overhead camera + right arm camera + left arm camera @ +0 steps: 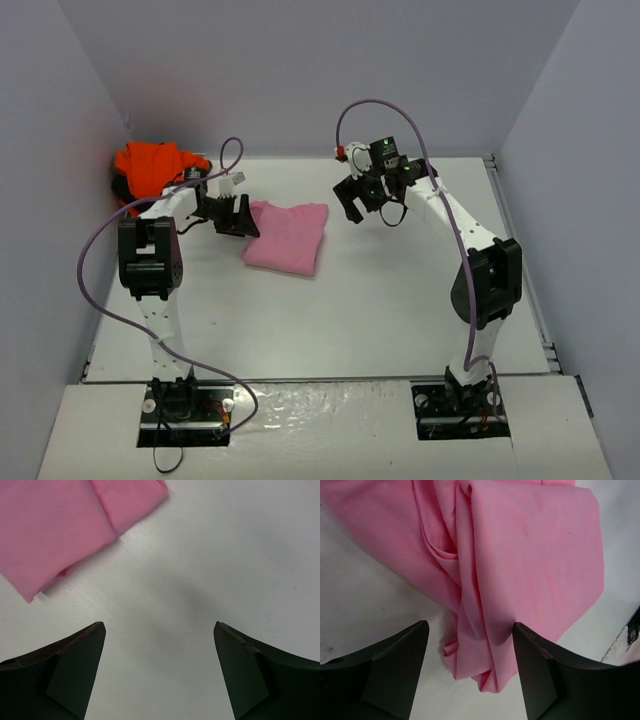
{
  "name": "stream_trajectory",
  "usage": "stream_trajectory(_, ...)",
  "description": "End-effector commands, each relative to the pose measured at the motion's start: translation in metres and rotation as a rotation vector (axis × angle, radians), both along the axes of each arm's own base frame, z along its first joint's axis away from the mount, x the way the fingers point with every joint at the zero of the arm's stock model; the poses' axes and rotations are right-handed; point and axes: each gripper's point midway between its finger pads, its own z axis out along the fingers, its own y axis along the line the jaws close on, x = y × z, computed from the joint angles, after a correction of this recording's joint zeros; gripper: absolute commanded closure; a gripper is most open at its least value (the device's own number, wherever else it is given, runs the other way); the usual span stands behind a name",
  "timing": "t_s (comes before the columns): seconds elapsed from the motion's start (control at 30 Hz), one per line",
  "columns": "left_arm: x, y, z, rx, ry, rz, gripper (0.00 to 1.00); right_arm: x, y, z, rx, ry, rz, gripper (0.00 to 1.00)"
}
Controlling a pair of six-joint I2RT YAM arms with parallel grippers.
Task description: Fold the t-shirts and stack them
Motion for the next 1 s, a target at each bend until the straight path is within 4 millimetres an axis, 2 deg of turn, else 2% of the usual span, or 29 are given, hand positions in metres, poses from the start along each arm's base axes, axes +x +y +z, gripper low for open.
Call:
stream_trajectory(0.0, 0.018, -0.008, 0.031, -0.097, -0.01, -0.01, 0.36, -0.01, 0.014, 0.038, 0.108, -0.051, 0.046, 0.13)
stream_trajectory(0.17, 0.029, -0.01, 0.018, -0.11, 0.025, -0.003, 0.35, -0.008, 0.011, 0.03, 0.105, -0.033, 0.04, 0.13)
stream_trajectory(0.3, 0.03, -0.015, -0.001, -0.138, 0.109, -0.012, 0.35, -0.007, 0.011, 0.028, 0.112, -0.025, 0.039, 0.13)
stream_trajectory(0.47, 0.028, -0.017, -0.015, -0.165, 0.164, -0.028, 0.35, -0.008, 0.013, 0.019, 0.116, 0.003, 0.044, 0.13)
stream_trajectory(0.57, 0.015, -0.044, -0.025, -0.178, 0.219, -0.113, 0.35, -0.007, 0.017, 0.007, 0.124, 0.038, 0.043, 0.13)
stream_trajectory(0.63, 0.004, -0.058, -0.031, -0.177, 0.255, -0.178, 0.35, -0.007, 0.024, -0.012, 0.134, 0.091, 0.045, 0.14)
stream_trajectory(0.67, 0.0, -0.065, -0.033, -0.177, 0.267, -0.201, 0.35, -0.006, 0.027, -0.022, 0.131, 0.114, 0.043, 0.22)
stream_trajectory(0.7, -0.004, -0.071, -0.034, -0.177, 0.275, -0.215, 0.36, -0.004, 0.029, -0.033, 0.127, 0.138, 0.041, 0.4)
stream_trajectory(0.8, -0.009, -0.08, -0.033, -0.183, 0.272, -0.238, 0.37, -0.001, 0.043, -0.051, 0.122, 0.176, 0.043, 0.99)
stream_trajectory(0.83, -0.009, -0.081, -0.033, -0.184, 0.272, -0.239, 0.38, 0.002, 0.041, -0.049, 0.114, 0.163, 0.033, 1.0)
stream_trajectory(0.9, -0.01, -0.084, -0.034, -0.195, 0.272, -0.245, 0.45, -0.002, 0.051, -0.062, 0.074, 0.176, 0.05, 1.0)
stream_trajectory(0.93, -0.01, -0.083, -0.035, -0.196, 0.273, -0.246, 0.6, -0.004, 0.054, -0.066, 0.061, 0.182, 0.061, 1.0)
stream_trajectory(0.97, -0.009, -0.083, -0.036, -0.195, 0.274, -0.244, 0.8, -0.008, 0.057, -0.07, 0.052, 0.188, 0.073, 1.0)
